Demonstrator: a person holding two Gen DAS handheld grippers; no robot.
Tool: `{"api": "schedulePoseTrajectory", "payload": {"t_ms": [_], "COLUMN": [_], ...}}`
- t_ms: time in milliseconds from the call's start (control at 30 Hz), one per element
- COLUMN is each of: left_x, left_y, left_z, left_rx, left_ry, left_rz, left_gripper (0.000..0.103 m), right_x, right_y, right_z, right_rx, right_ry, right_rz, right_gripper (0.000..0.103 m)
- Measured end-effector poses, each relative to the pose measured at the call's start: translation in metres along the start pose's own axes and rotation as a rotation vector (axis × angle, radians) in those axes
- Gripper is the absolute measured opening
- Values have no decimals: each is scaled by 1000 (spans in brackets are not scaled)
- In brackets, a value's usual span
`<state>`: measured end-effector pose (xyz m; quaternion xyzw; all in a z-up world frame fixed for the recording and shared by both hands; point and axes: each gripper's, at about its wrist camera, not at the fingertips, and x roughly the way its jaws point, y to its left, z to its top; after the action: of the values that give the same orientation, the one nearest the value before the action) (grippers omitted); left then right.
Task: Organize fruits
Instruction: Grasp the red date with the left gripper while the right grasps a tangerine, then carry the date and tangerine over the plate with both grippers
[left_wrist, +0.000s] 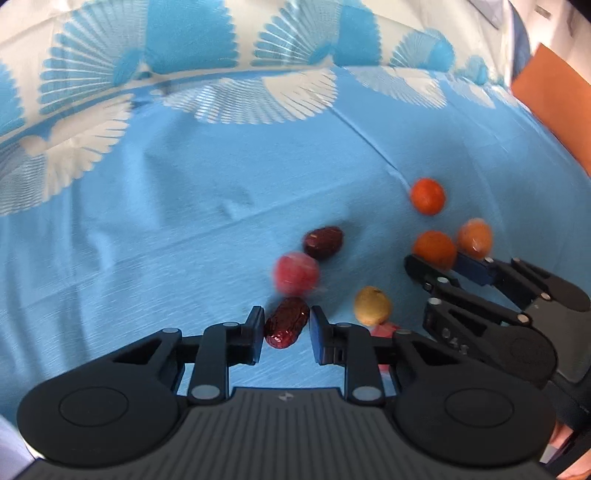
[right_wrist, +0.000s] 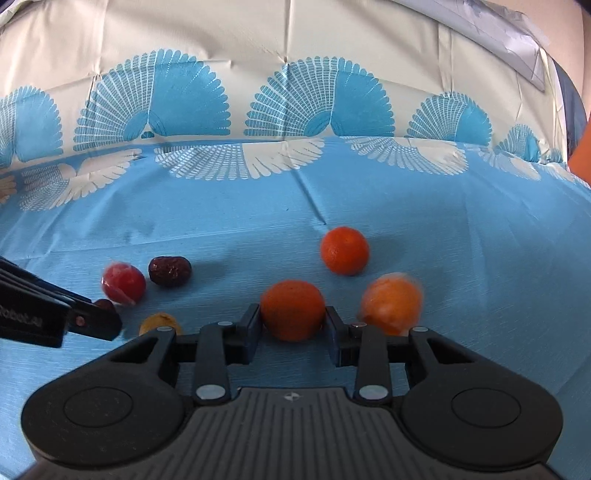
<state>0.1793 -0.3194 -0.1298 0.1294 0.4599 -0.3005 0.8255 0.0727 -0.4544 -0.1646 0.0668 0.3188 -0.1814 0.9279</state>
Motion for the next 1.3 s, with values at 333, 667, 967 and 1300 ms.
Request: {"api": "schedulePoseTrajectory", "payload": {"t_ms": [333, 667, 967, 1300], "left_x": [-102, -254, -359, -434], "left_y": [27, 40, 50, 56], "left_z": [-32, -94, -173, -262], "left_rx": [-165, -205, -239, -293], "left_ry": [-65, -145, -188, -251], "left_rz": [99, 175, 201, 206], "left_gripper": [29, 29, 29, 29], "right_x": [-47, -171, -317, -427], "right_y": [-2, 23, 82, 157], "right_z": [27, 40, 4, -41], "right_rx": [69, 55, -60, -193], "right_ry": [-209, -276, -226, -187], "right_rz": [59, 74, 285, 450], "right_gripper": [36, 36, 37, 37]}}
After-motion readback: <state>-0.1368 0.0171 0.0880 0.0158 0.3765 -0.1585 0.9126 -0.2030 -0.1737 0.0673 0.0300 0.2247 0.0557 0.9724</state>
